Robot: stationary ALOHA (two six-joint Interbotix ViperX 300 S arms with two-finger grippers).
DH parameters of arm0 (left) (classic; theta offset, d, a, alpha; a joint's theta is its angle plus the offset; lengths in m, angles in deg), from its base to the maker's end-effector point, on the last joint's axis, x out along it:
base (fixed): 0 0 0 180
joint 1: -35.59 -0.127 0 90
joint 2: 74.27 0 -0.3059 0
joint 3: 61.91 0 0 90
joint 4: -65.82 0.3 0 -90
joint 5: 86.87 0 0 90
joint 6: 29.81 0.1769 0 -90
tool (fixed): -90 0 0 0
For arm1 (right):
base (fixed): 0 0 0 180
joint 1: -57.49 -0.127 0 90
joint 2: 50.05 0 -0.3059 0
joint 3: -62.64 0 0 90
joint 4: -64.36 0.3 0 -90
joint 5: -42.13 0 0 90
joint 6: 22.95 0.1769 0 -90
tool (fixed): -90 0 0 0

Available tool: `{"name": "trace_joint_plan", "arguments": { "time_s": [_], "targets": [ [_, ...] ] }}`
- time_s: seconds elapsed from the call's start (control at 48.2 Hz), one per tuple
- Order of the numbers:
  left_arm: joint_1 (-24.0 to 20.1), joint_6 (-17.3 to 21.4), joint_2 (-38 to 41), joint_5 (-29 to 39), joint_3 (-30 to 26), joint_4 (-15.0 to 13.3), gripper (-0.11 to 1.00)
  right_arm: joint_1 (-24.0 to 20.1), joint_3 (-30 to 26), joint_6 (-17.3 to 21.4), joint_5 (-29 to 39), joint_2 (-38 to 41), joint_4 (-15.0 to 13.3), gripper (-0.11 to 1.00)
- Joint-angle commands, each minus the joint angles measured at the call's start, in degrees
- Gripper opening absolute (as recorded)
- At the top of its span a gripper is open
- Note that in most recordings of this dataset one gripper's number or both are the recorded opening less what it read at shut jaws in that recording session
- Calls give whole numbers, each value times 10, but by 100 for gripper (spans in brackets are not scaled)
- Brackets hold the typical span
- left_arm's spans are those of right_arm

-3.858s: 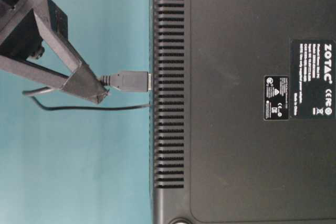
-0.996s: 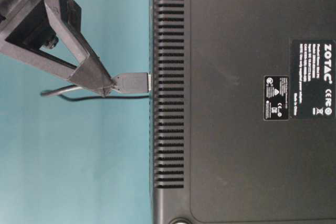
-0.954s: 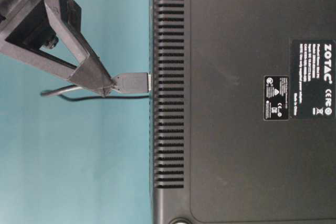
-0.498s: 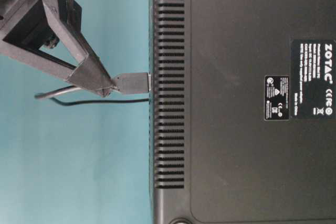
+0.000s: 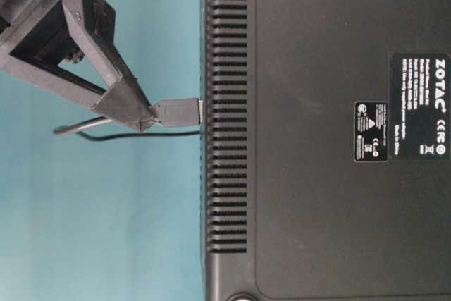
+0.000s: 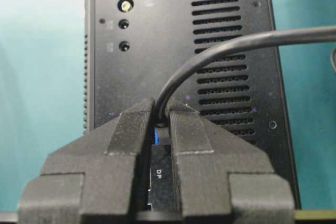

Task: Insert the USB into the PC box with both arms.
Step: 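Align the plug with a blue USB port and push it in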

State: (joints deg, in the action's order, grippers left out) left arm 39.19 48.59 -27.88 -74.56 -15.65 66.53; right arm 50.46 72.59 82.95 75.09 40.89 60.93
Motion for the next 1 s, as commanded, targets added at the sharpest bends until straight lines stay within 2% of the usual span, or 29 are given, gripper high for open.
{"name": "trace_joint_plan", "arguments": {
  "time_s": [0.0,0.311,0.809,0.975],
  "targets": [
    [0,-1,2,-3,-9,1,0,-5,12,2,1,1,5,7],
    [0,0,2,-3,-10,1,0,-29,15,3,-19,3,33,7],
    [0,0,2,-3,-10,1,0,4,18,-3,-19,-1,19,7],
    [1,-1,2,-3,-10,1,0,-1,23,0,-19,-1,23,7]
  ]
}}
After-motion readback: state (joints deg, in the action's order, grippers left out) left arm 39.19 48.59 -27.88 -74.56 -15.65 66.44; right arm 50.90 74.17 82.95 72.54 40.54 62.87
